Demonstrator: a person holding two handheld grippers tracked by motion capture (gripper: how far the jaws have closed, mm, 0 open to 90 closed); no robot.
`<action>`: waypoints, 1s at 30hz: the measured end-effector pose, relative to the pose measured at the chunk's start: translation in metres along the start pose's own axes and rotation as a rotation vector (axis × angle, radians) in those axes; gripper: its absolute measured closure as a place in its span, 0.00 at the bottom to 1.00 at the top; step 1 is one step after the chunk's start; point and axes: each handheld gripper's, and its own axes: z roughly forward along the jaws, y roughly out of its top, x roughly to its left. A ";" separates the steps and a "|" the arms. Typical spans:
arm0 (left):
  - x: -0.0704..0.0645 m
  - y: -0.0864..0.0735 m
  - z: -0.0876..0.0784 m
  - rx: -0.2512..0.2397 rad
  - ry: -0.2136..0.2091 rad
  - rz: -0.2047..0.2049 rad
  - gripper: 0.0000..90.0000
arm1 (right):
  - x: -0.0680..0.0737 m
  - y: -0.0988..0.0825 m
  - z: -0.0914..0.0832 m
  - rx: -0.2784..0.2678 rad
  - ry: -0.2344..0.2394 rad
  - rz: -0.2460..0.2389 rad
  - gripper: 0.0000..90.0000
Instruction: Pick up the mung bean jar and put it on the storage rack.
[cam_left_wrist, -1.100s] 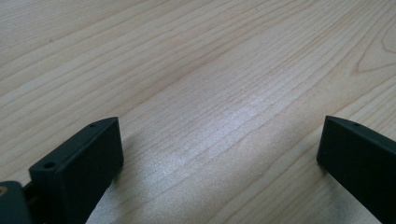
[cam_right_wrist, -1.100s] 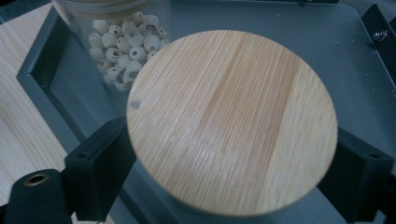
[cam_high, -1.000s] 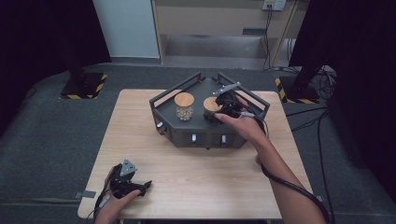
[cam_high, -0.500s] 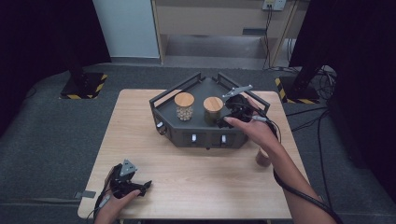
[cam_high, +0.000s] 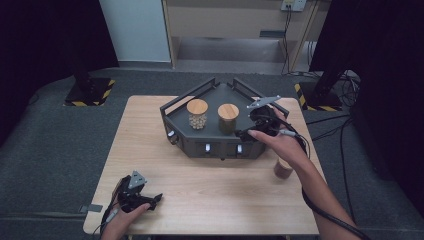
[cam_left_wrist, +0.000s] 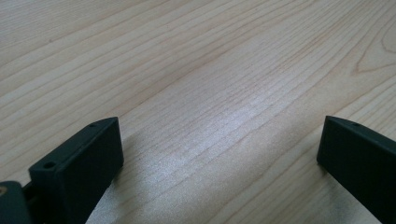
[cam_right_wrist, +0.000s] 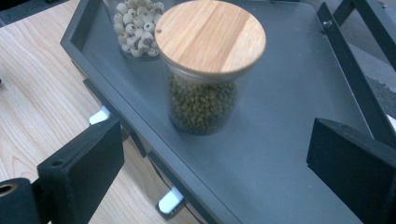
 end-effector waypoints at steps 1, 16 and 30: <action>0.000 0.000 0.000 0.000 0.000 0.000 0.00 | 0.000 0.000 0.000 0.000 0.000 0.000 0.04; 0.001 0.000 0.000 -0.002 -0.005 0.003 0.00 | -0.002 -0.027 -0.020 -0.020 -0.031 0.021 0.04; 0.001 0.000 0.001 -0.002 -0.004 0.003 0.00 | -0.006 -0.059 -0.032 -0.018 -0.043 0.060 0.03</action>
